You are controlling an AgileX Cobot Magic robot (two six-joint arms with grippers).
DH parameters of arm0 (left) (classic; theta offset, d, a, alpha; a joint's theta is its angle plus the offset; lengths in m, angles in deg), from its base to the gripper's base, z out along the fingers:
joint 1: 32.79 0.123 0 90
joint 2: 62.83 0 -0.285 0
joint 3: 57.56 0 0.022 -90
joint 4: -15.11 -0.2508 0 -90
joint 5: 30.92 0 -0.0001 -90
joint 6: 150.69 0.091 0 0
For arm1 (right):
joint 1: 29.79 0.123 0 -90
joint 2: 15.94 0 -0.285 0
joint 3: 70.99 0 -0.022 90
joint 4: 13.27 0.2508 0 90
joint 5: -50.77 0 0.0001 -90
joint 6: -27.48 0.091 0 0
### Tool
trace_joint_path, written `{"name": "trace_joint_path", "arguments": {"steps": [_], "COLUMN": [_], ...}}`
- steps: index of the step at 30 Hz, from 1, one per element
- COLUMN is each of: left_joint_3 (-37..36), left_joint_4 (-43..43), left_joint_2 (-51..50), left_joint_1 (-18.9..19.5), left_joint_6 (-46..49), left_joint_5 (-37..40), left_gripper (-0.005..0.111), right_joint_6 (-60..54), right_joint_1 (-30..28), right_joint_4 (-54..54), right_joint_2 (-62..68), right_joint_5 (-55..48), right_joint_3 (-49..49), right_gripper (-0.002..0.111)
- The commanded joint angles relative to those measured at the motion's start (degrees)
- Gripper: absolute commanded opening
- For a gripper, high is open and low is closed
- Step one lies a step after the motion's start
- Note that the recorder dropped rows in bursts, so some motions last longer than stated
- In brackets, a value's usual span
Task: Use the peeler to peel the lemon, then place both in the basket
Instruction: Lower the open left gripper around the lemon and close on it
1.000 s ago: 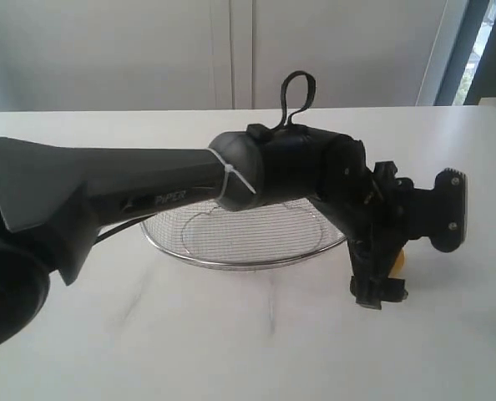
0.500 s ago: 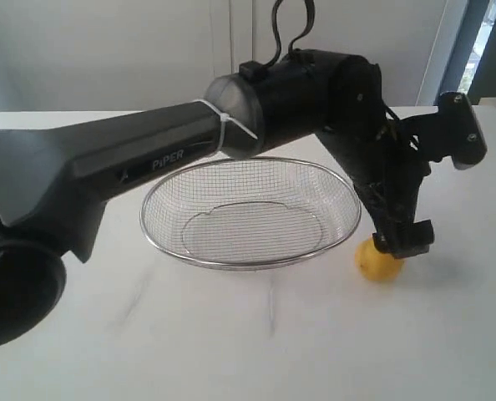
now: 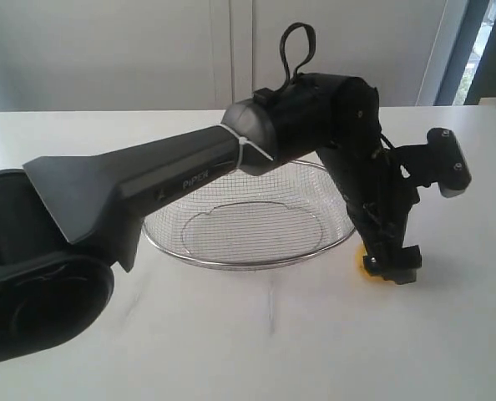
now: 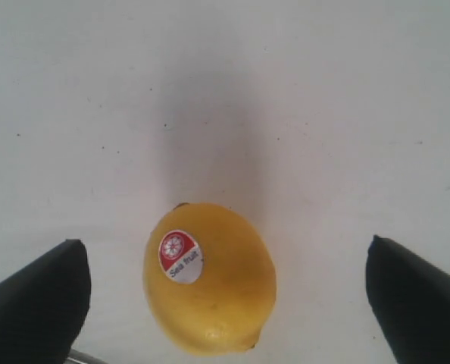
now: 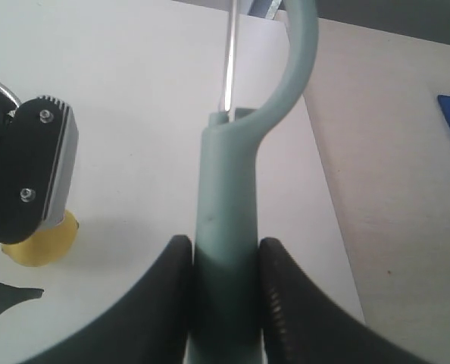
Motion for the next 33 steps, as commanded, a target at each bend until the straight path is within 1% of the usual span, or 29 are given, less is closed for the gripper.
{"name": "trace_joint_path", "arguments": {"steps": [1, 11, 18, 33], "left_joint_3": [0.54, 0.54, 0.54, 0.54], "left_joint_4": [1.0, 0.19, -1.67, -2.08], "left_joint_2": [-0.63, -2.22, -3.88, -5.39], "left_joint_1": [-0.03, -0.03, 0.06, 0.06], "left_joint_6": [0.55, 1.49, 1.49, 1.49], "left_joint_5": [-0.52, -3.52, -3.29, -3.51], "left_gripper": [0.098, 0.098, 0.098, 0.098], "right_joint_6": [0.43, 0.43, 0.43, 0.43], "right_joint_1": [-0.38, -0.38, -0.38, -0.38], "right_joint_4": [-0.96, -0.96, -0.96, -0.96], "right_joint_2": [-0.58, -0.58, -0.58, -0.58], "right_joint_5": [-0.05, -0.05, -0.05, -0.05], "right_joint_3": [0.26, 0.26, 0.26, 0.26], "right_gripper": [0.0, 0.0, 0.0, 0.0]}}
